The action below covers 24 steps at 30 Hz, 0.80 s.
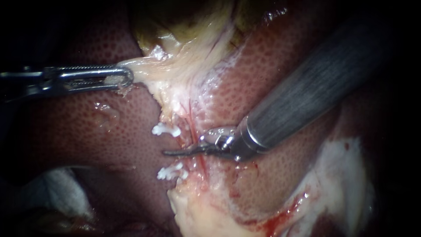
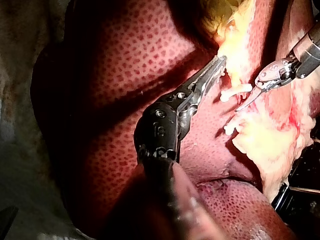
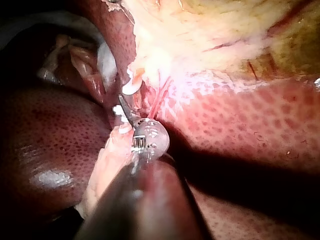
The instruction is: Go back from the cut left tube
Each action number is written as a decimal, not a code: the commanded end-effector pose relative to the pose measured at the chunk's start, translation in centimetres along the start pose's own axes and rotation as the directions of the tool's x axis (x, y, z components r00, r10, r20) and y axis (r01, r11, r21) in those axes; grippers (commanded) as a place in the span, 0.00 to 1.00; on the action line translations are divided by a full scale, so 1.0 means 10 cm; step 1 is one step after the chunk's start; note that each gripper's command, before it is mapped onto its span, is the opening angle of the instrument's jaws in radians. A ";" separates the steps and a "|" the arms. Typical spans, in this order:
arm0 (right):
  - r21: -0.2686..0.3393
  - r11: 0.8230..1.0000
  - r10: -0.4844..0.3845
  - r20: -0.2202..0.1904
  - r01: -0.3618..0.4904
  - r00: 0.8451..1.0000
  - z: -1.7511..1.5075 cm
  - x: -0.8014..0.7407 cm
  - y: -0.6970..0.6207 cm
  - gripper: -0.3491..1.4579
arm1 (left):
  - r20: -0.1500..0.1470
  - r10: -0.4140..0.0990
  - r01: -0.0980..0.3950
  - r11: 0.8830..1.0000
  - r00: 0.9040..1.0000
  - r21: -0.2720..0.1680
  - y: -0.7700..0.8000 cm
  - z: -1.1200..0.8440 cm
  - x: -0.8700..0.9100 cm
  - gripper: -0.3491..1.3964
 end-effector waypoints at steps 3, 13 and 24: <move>-0.012 1.000 0.000 -0.018 0.000 1.000 0.001 0.000 0.000 0.00 | 0.000 0.001 -0.001 1.000 1.000 0.000 0.000 0.000 -0.001 0.00; -0.017 1.000 0.001 -0.045 -0.001 0.999 0.004 0.003 0.000 0.61 | 0.000 0.001 -0.001 1.000 1.000 0.000 0.000 0.001 -0.001 0.00; -0.012 0.998 -0.055 -0.055 0.054 0.997 -0.001 0.000 -0.003 0.93 | 0.000 0.001 -0.001 1.000 1.000 0.000 0.000 0.000 -0.001 0.00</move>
